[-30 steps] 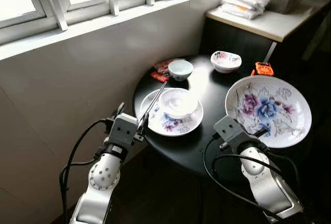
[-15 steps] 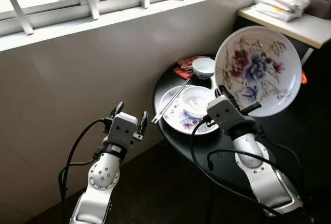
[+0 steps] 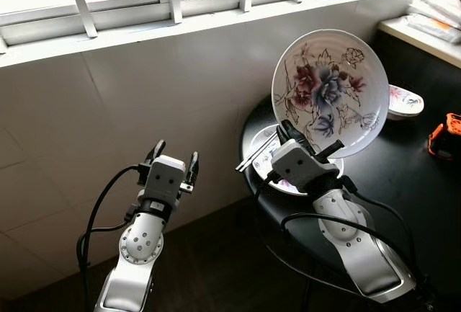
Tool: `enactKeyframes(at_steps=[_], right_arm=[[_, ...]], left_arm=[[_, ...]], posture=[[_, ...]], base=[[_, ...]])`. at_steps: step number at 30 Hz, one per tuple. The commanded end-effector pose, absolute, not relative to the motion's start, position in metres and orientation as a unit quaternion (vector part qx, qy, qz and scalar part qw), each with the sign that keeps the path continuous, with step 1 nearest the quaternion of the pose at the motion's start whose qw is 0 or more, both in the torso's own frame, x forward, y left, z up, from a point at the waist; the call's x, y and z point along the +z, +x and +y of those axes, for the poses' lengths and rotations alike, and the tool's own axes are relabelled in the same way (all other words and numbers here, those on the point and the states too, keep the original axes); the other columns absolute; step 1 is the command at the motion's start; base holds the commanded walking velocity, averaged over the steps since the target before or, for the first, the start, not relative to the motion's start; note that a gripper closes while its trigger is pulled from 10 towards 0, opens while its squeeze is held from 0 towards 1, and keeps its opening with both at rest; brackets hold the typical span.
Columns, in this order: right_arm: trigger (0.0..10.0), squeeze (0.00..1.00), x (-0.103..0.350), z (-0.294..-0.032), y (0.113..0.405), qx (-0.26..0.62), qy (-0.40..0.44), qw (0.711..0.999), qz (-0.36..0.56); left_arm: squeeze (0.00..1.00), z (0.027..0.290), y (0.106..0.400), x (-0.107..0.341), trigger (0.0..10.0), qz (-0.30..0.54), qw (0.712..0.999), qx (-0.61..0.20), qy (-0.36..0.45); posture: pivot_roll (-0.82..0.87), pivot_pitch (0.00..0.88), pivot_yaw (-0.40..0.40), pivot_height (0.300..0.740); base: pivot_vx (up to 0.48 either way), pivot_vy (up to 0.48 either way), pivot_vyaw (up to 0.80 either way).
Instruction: Kitchen organization
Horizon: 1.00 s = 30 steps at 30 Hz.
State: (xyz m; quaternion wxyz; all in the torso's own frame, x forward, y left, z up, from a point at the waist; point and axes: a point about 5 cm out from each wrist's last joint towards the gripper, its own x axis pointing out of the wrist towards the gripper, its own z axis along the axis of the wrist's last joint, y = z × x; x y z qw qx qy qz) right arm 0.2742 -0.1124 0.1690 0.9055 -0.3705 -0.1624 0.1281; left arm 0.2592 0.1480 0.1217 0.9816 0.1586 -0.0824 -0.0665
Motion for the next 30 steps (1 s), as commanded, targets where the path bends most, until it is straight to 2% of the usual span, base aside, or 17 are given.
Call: enactKeyframes(at_steps=[1, 25, 30], right_arm=[[0.0, 0.00, 0.1686, -0.1109, 0.2724, 0.137, -0.372, 0.903, -0.168], [0.0, 0.00, 0.1632, -0.1086, 0.2710, 0.148, -0.365, 0.904, -0.164], [0.0, 0.00, 0.1634, -0.1087, 0.2711, 0.147, -0.363, 0.905, -0.165]], left_arm=[[0.00, 0.1464, 0.2592, 0.1266, 10.0, -0.096, 0.980, -0.068, 0.162], [0.00, 0.1467, 0.2583, 0.1268, 10.0, -0.104, 0.981, -0.066, 0.152], [0.00, 0.1460, 0.2582, 0.1270, 10.0, -0.104, 0.981, -0.069, 0.150]], posture=[[0.07, 0.000, -0.032, 0.740], [0.07, 0.000, -0.030, 0.740], [0.07, 0.000, -0.031, 0.740]], base=[[0.000, 0.000, 0.80], [0.000, 0.000, 0.80], [0.000, 0.453, 0.80]])
